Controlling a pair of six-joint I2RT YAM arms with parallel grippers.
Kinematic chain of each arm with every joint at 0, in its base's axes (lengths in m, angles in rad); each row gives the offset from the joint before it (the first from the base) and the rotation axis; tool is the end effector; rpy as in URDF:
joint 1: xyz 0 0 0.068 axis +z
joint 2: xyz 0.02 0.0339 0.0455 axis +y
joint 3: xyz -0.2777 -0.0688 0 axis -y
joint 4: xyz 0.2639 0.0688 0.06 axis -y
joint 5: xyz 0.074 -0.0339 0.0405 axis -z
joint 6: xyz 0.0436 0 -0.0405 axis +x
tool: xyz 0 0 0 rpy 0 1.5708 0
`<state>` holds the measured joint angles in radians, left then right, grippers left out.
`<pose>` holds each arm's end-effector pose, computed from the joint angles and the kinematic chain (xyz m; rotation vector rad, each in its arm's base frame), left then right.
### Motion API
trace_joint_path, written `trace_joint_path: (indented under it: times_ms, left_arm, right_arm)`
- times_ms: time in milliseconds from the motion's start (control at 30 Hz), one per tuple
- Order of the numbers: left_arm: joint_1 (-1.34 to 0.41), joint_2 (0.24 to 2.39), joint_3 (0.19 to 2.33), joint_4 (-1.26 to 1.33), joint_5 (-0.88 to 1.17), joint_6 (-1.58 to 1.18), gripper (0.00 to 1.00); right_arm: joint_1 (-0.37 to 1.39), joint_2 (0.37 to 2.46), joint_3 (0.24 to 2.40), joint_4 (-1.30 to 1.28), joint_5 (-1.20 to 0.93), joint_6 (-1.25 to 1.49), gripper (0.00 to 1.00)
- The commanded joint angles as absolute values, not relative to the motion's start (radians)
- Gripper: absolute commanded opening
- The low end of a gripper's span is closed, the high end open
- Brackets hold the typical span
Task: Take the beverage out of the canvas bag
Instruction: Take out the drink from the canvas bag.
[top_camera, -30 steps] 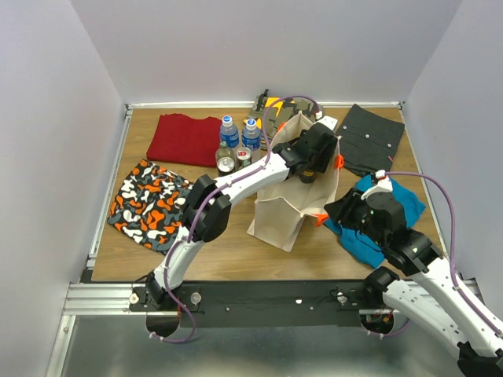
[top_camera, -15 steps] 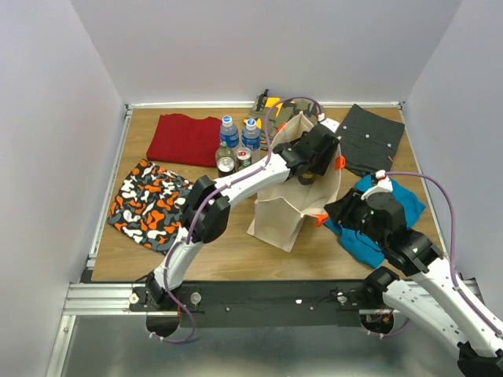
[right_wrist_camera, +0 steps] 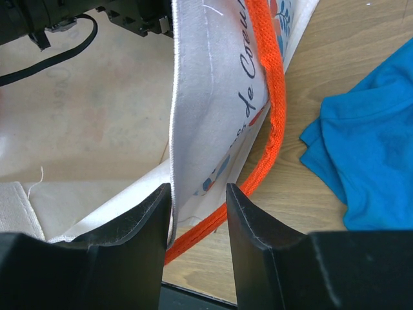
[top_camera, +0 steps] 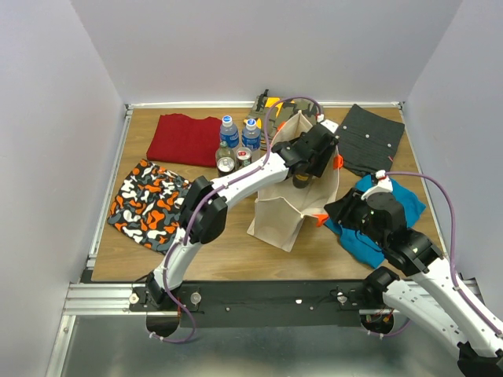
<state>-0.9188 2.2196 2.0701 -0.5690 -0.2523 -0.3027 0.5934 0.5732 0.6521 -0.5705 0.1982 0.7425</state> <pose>0.3395 -0.4267 0.2783 0.5671 2.2158 -0.3572 0.1275 0.0756 0.2896 0.2821 2.0919 0.6171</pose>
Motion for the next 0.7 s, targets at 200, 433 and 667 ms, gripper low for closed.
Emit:
trace_joint_path:
  times_ms: [200,433,667]
  left_arm:
    - [-0.928,2.103,2.118,-0.545,-0.255,-0.282,0.00]
    - [-0.930,2.085,2.120,-0.548,-0.244,-0.281,0.00]
    - [-0.933,2.057,2.109,-0.557,-0.229,-0.278,0.00]
  right_arm:
    - [0.589,0.566,0.634,-0.600,0.218,0.739,0.48]
    - [0.589,0.548,0.630,-0.598,0.227,0.744,0.48]
    - [0.588,0.549,0.630,-0.600,0.227,0.744,0.49]
